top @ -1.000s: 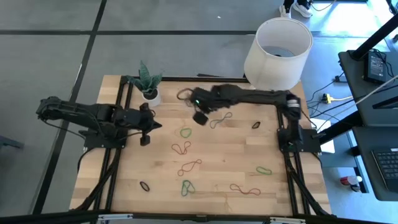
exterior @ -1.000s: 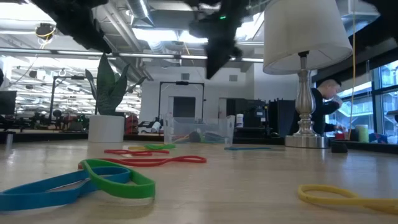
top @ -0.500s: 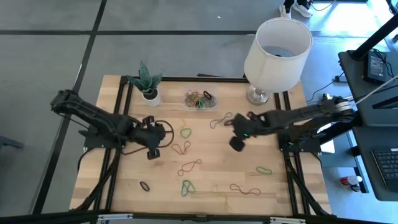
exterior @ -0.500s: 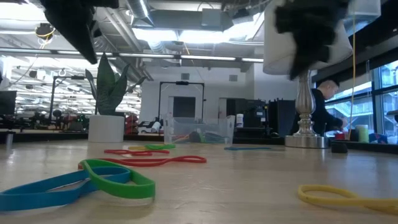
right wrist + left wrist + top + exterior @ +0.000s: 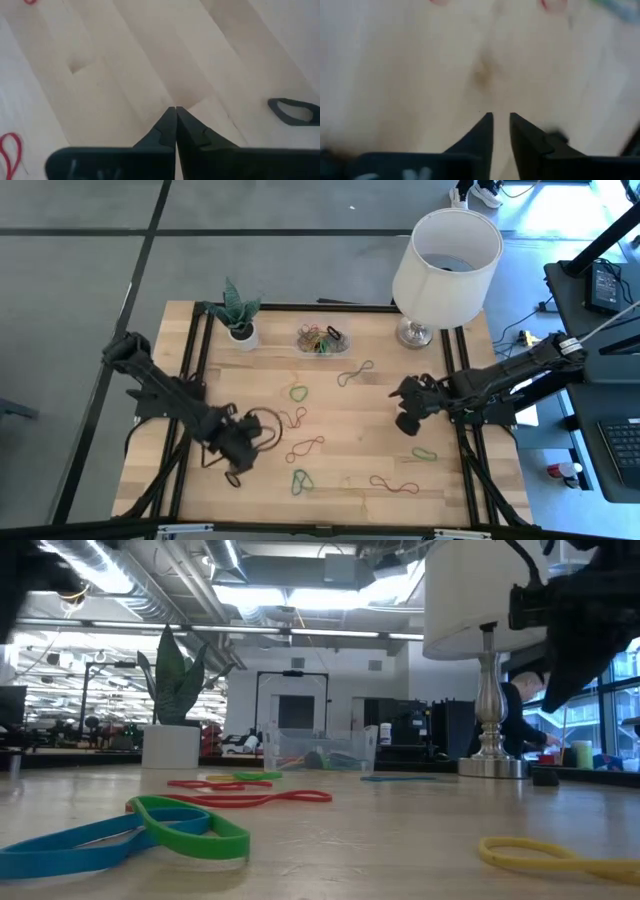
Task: Pick and place rubber bands into bin
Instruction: Put the black rubber band into the transparent bin
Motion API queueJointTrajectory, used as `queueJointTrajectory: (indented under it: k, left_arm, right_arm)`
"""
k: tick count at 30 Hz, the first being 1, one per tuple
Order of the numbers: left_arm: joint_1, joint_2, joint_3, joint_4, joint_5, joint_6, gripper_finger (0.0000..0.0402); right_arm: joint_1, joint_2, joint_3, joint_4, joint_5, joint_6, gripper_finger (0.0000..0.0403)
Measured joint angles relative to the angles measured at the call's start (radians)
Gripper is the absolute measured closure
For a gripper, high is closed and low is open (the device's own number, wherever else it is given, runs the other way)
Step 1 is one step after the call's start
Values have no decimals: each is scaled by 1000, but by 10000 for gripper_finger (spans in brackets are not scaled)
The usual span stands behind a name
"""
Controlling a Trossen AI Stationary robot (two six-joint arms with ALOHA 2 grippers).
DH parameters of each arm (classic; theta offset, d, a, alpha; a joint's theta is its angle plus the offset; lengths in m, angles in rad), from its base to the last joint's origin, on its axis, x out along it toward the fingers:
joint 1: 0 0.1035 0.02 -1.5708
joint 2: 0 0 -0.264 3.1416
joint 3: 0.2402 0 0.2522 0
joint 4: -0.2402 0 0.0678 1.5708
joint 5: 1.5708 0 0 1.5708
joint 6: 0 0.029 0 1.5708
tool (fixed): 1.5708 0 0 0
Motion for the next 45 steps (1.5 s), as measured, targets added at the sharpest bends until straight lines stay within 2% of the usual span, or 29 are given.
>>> queueJointTrajectory:
  k: [3, 9, 13, 17, 20, 23, 29, 30, 35, 38, 45]
  left_arm:
    - [-68, 44, 0, 0, 47, 55, 305]
    - [-164, 162, 0, 19, 54, 277, 243]
    - [-197, 240, 0, 96, 97, 367, 224]
    - [-212, 305, 0, 179, 131, 410, 224]
    - [-217, 351, 0, 203, 135, 427, 233]
    - [-213, 391, 3, 220, 165, 430, 262]
    - [-184, 412, 9, 229, 228, 443, 380]
    - [-174, 406, 18, 222, 229, 443, 389]
    - [-80, 353, 92, 210, 208, 429, 398]
    - [0, 325, 136, 198, 153, 402, 399]
    - [269, 243, 262, 190, 17, 518, 399]
  right_arm:
    - [11, 1, -4, 2, -2, -25, 400]
    - [17, 1, -4, 12, -2, -80, 397]
    - [17, 1, -4, 12, -2, -101, 397]
    - [17, 1, -4, 12, -2, -102, 396]
    - [17, 1, -4, 12, -2, -104, 396]
    - [17, 1, -4, 12, -2, -104, 396]
    - [17, 2, -4, 11, -2, -105, 396]
    - [17, 2, -4, 11, -2, -105, 396]
    - [17, 2, -4, 14, -2, -110, 396]
    - [17, 2, -4, 45, -1, -120, 396]
    - [16, 2, -4, 219, 6, -183, 396]
